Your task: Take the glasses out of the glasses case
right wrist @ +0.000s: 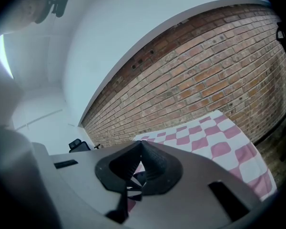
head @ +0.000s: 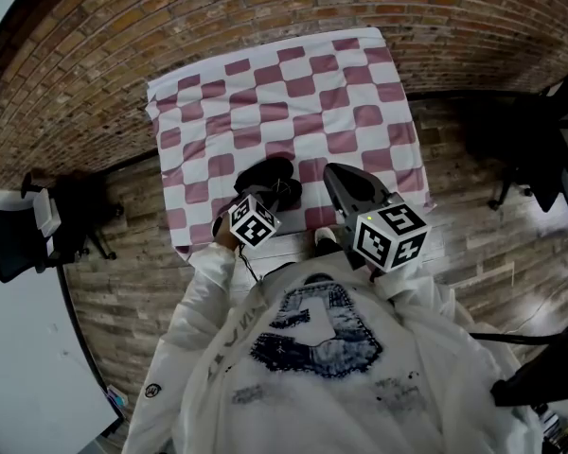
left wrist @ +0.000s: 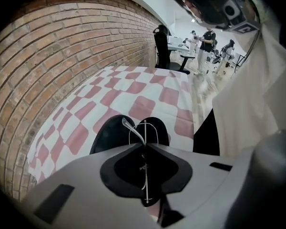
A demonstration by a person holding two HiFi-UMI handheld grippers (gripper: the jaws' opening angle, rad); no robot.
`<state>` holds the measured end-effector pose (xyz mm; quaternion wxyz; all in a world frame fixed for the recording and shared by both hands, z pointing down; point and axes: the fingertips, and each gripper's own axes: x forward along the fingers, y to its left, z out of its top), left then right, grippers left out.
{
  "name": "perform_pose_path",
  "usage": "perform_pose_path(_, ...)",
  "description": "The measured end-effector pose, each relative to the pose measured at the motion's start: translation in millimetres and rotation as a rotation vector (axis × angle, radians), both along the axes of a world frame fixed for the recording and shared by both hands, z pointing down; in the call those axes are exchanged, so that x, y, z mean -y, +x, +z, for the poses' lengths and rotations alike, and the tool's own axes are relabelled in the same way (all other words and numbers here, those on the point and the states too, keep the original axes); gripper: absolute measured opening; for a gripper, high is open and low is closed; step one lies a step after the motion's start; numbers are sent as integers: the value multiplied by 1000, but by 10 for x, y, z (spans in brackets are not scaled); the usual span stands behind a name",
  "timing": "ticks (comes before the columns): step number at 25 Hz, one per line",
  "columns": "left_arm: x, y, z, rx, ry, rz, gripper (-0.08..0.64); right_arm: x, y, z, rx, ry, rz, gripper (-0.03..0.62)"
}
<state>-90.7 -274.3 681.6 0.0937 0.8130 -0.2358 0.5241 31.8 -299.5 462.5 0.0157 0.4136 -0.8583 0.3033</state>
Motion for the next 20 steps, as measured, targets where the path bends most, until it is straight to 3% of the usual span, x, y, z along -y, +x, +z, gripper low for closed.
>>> perform_pose_path(6,1,-40,-243,-95,32,-82,37,-179,-92,-34,-9,1,2,14)
perform_pose_path(20,-391,-304,-962,-204,177,-168,37,-831,-495,-185,-24,37,-11,14)
